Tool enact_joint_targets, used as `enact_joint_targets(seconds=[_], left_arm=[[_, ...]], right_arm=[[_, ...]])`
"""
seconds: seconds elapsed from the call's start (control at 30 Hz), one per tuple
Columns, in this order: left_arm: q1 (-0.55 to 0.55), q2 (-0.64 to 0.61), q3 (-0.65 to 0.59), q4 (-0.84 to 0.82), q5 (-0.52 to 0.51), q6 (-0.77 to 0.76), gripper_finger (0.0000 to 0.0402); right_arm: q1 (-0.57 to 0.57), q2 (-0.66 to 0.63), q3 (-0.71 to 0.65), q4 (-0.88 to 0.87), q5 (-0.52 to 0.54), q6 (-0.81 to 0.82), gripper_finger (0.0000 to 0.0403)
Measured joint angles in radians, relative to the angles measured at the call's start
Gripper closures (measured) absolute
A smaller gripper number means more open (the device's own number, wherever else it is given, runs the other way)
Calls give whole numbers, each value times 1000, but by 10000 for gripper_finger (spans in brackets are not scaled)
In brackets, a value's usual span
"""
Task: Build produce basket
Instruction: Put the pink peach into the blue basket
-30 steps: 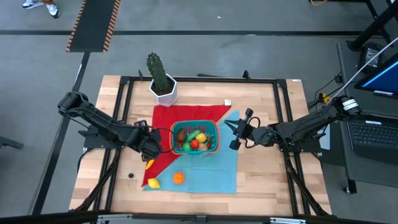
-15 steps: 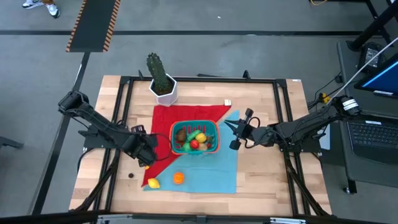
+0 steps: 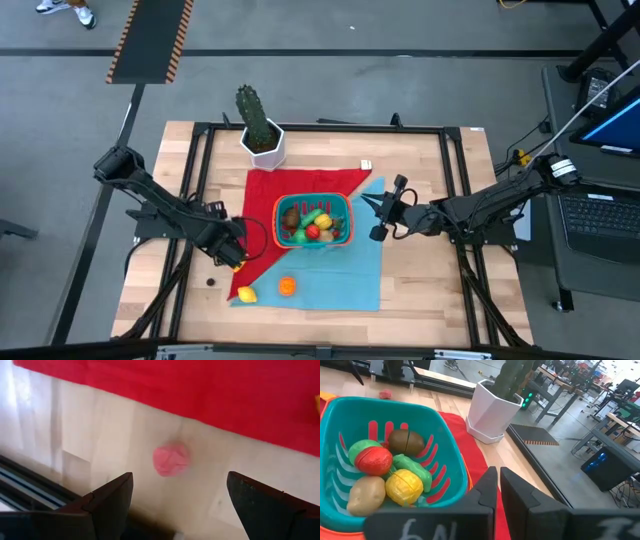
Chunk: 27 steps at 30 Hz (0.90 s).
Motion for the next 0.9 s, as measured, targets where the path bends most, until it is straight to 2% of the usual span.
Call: enact_joint_targets(seconds=[0.17, 0.3, 0.5, 0.9], left_arm=[[0, 0, -29, 1, -51, 1, 87], [0, 0, -41, 19, -46, 1, 87], [0, 0, -82, 138, -30, 26, 87], [1, -2, -156, 185, -34, -2, 87]], right_arm=[[0, 0, 0, -2, 0, 0, 377], [0, 0, 0, -2, 0, 0, 377], [0, 0, 0, -3, 0, 0, 377], [0, 0, 0, -3, 0, 0, 377]])
